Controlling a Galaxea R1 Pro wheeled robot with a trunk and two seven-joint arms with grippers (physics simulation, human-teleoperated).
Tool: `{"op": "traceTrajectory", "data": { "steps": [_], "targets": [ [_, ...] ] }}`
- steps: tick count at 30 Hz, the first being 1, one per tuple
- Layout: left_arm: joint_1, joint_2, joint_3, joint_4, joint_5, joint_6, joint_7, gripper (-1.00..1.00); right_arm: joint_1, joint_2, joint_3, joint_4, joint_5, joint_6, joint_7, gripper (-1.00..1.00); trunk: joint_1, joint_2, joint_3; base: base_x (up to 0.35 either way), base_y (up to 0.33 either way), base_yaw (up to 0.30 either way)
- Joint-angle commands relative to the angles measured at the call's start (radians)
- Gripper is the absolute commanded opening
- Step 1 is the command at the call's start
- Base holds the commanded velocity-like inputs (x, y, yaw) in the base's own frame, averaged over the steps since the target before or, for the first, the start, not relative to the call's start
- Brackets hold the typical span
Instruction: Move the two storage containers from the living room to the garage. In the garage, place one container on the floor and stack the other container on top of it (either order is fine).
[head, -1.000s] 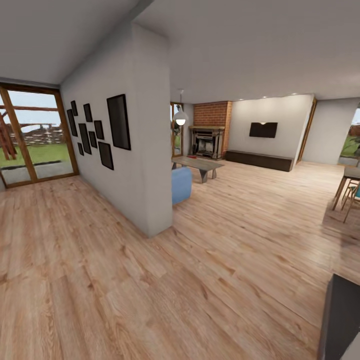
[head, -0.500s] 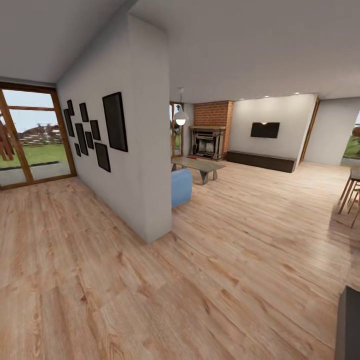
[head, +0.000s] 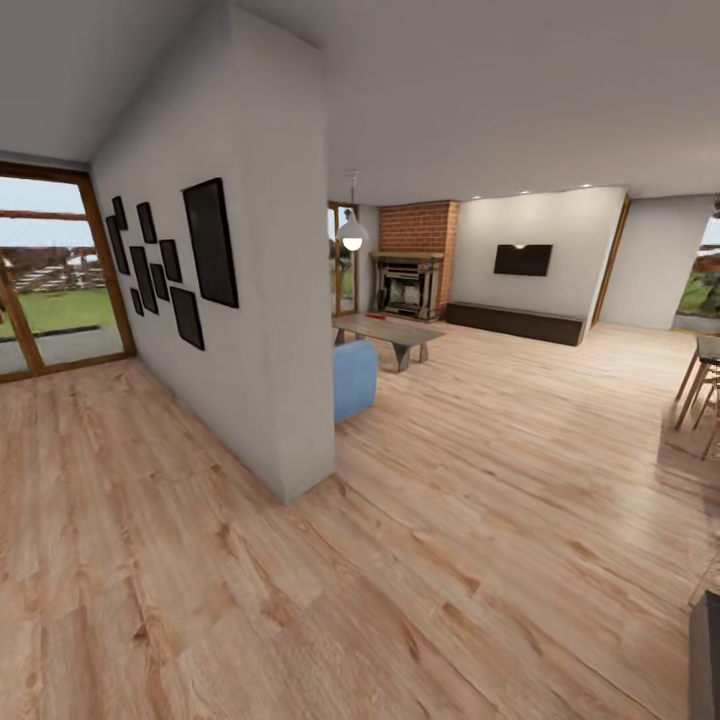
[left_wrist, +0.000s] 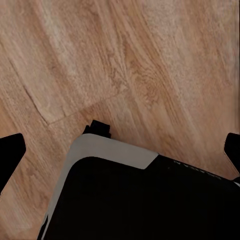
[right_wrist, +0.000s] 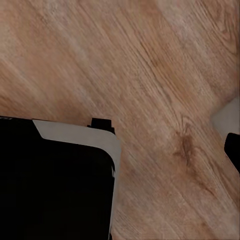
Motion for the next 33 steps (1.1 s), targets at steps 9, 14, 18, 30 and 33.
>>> {"op": "traceTrajectory", "data": {
  "steps": [9, 14, 18, 30, 33],
  "targets": [
    [0.0, 0.001, -0.003, 0.0, 0.005, -0.001, 0.0, 1.0, -0.001, 0.005, 0.009, 0.003, -0.009, -0.007, 0.0, 1.0, 0.001, -0.001, -0.005, 0.322, 0.0, -0.257],
    [0.0, 0.001, -0.003, 0.0, 0.005, -0.002, 0.0, 1.0, -0.001, 0.005, 0.01, 0.003, -0.006, -0.007, -0.001, 1.0, 0.001, -0.001, -0.006, 0.322, 0.0, -0.263],
    [0.0, 0.001, -0.002, 0.0, 0.005, 0.001, 0.0, 1.0, -0.001, 0.005, 0.01, 0.003, -0.004, -0.007, -0.001, 1.0, 0.001, -0.001, -0.008, 0.322, 0.0, -0.263],
    [0.0, 0.002, -0.002, 0.0, 0.006, -0.001, 0.0, 1.0, -0.001, 0.003, 0.01, 0.003, -0.003, -0.007, 0.0, 1.0, 0.001, -0.001, -0.012, 0.322, 0.0, -0.263],
    [0.0, 0.002, -0.002, 0.0, 0.006, -0.002, 0.0, 1.0, -0.001, 0.003, 0.01, 0.003, -0.003, -0.007, 0.0, 1.0, 0.001, -0.001, -0.013, 0.322, 0.0, -0.263]
  ]
}}
